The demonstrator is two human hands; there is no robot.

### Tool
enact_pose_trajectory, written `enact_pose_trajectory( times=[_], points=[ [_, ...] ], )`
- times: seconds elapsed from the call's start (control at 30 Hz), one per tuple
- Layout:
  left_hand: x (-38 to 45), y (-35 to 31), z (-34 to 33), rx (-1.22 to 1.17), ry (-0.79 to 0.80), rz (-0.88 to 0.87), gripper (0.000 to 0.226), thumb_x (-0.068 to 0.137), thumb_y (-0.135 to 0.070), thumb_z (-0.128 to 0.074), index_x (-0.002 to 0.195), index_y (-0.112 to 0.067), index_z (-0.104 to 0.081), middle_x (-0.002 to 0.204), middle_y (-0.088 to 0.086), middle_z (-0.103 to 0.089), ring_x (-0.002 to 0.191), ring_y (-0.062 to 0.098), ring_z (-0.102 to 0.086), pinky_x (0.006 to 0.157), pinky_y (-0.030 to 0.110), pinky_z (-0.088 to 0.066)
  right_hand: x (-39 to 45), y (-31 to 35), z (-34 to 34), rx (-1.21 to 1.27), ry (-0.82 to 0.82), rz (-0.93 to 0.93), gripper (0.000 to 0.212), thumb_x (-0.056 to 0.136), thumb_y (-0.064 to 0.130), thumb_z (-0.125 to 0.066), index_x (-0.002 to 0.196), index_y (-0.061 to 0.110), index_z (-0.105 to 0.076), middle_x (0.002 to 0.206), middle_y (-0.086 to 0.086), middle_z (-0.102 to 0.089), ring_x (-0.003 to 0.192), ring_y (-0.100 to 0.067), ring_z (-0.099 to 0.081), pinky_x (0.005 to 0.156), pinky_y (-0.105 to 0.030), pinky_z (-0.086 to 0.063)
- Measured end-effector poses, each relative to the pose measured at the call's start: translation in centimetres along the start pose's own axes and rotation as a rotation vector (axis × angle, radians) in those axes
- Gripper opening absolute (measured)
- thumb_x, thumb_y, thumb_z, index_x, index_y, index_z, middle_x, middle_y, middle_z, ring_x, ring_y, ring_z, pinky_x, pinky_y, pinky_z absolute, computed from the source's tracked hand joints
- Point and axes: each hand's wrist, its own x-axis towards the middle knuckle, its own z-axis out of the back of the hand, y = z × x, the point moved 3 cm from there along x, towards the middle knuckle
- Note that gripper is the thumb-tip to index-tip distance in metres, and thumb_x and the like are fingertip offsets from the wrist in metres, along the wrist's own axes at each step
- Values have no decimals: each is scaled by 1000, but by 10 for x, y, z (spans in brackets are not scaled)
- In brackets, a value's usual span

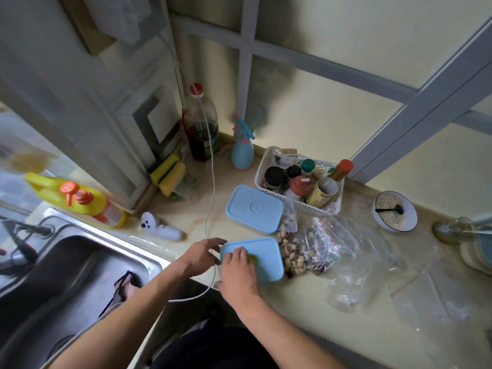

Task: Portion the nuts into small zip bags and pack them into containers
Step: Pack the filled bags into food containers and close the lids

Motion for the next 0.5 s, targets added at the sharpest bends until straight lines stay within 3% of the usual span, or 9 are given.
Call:
enact_pose_trajectory(
  times=[0.07, 0.2, 0.27, 0.37, 0.5],
  points=[
    [0, 4, -1, 0, 2, -35, 65, 78, 10, -53, 132, -26, -61, 110, -7, -66, 74, -1, -70, 77, 14, -54, 2, 6, 2, -95, 74, -10, 70, 97, 28, -64, 148, -8, -31, 152, -36, -34, 144, -48, -32, 109, -51, -41],
    [2, 10, -5, -41, 45, -68, 67, 78, 7, -58, 139, -20, -55, 116, -8, -63, 79, 9, -72, 84, 25, -58, 2, 14, -4, -89, 106, -55, 56, 102, -2, -42, 149, -20, -18, 152, -47, -23, 143, -59, -27, 112, -56, -41],
    [1, 10, -7, -50, 72, -90, 70, 79, 7, -63, 143, -17, -49, 121, -4, -59, 80, 10, -73, 85, 31, -59, 3, 17, -13, -103, 83, -49, 57, 99, -4, -44, 148, -21, -20, 150, -46, -27, 144, -61, -23, 115, -61, -33],
    [0, 15, -11, -23, 90, -128, 79, 78, 3, -71, 148, -16, -41, 126, -1, -49, 101, 23, -69, 89, 38, -58, 4, 15, -20, -114, 71, -63, 67, 96, 0, -53, 149, -22, -17, 150, -51, -20, 146, -58, -23, 121, -59, -24],
    [-1, 21, -19, -20, 146, -123, 96, 74, 3, -72, 154, -22, -25, 135, 3, -36, 102, 19, -66, 87, 29, -58, -1, 10, -3, -34, 139, -72, 85, 90, 10, -69, 151, -16, -16, 154, -50, -13, 147, -51, -29, 124, -50, -24]
  ],
)
